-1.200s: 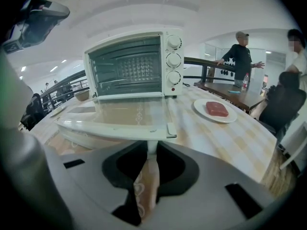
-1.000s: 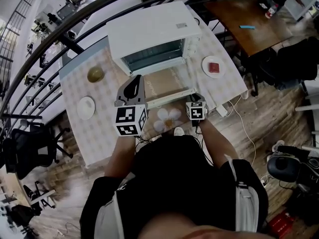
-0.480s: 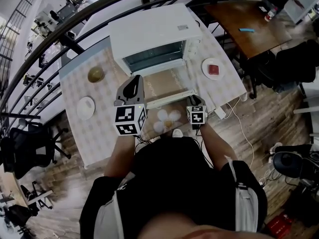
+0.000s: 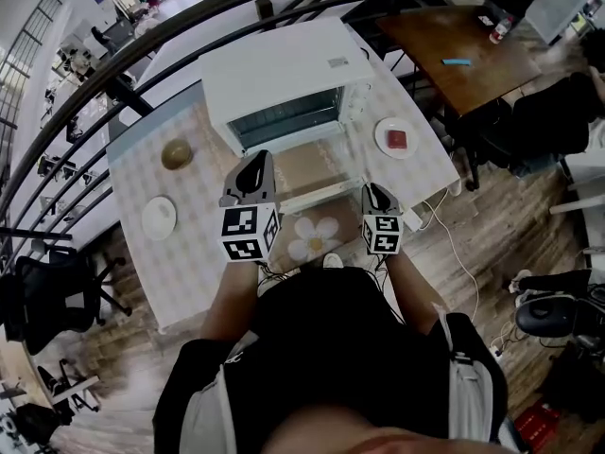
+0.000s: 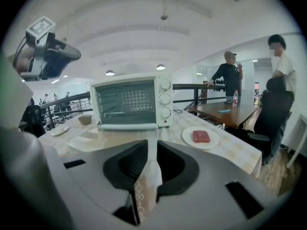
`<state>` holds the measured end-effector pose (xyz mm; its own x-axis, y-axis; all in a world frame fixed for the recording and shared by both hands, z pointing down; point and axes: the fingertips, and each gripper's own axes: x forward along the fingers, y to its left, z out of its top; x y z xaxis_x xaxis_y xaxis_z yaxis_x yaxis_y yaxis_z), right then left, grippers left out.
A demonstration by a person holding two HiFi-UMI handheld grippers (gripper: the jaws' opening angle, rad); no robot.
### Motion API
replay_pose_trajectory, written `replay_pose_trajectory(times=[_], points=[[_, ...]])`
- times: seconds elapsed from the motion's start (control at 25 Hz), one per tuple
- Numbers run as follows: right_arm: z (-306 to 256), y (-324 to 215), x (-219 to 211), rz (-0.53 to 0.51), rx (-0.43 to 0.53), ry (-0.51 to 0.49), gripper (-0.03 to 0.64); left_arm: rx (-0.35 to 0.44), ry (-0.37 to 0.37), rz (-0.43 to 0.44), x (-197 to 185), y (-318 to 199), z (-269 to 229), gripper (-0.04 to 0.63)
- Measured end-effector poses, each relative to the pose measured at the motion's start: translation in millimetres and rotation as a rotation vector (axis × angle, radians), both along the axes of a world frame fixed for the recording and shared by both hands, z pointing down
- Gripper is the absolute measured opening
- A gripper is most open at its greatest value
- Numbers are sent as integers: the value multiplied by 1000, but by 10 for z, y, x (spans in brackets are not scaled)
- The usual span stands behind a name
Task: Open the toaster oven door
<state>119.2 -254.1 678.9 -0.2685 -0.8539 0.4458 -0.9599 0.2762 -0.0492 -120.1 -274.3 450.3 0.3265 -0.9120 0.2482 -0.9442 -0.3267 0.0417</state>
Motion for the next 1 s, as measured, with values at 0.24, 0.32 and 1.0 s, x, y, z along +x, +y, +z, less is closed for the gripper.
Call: replay_pose_trajectory(times=[0.24,0.32,1.0], points=[[-985,-300,61,51,212,-41,25,14,14,-5,-35,-8,-47,15],[-1314,-379,32,52,286,-55,10,20,17,-9,-55,-1,-61,15],[-2776,-548,-538,-46,528,-123,0,73,23,-81,-401,105,-259,15]])
